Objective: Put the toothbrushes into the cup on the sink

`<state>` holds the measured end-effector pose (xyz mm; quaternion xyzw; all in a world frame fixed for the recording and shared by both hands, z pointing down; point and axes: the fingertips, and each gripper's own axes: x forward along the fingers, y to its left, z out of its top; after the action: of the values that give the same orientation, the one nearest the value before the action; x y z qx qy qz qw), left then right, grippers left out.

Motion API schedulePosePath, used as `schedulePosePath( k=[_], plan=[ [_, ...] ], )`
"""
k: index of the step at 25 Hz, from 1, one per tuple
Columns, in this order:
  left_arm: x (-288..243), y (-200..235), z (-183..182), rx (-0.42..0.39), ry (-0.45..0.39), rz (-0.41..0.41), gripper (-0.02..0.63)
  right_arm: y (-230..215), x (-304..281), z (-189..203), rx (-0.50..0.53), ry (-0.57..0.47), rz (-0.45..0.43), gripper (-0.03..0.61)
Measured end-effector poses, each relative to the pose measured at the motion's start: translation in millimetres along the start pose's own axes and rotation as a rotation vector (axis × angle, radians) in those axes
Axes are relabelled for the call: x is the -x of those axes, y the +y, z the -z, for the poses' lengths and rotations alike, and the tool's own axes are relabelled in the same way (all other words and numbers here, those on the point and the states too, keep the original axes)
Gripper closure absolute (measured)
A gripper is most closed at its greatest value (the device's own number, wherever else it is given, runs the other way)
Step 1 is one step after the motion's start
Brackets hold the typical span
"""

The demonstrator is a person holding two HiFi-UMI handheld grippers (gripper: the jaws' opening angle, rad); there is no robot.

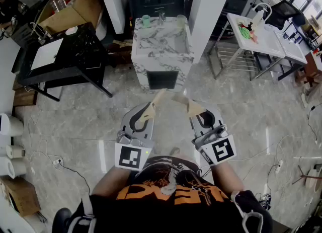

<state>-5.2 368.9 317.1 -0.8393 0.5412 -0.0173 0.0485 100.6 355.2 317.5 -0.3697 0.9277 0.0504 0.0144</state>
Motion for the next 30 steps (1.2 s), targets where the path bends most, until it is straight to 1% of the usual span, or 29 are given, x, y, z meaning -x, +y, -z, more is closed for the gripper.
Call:
schedulePosePath(
  k=[9,13,17,25,30],
  plan=[
    [-9.4,-15.6,-0.2,-0.01,0.012,-0.001,0.572,-13.9,11.0,1.3,-0.008,-0.011,-0.003,0.541],
    [-17.0,-23.6,-0.6,-0.014,0.027,0.002,0.572,-20.5,16.5,-2.8,-0.031,-0.029,-0.023,0.54],
    [-28.0,-35.0,-3.1,-0.022,0.025,0.003,0.572,-32.4,23.8,-4.0,-0.033,-0.042,-0.028,0.54],
    [-54.1,-54.8,-4.4,-0.031,0.014,-0.044,0.572,-69.7,41.5,3.2,-0.021,-0.047,-0.046,0.54],
    [-73.1,-52.4,-6.4,-0.031,0.025,-0.067,0.572,-89.6,32.1,5.6,-0.034,-0.051,-0.063,0.54]
  ],
)
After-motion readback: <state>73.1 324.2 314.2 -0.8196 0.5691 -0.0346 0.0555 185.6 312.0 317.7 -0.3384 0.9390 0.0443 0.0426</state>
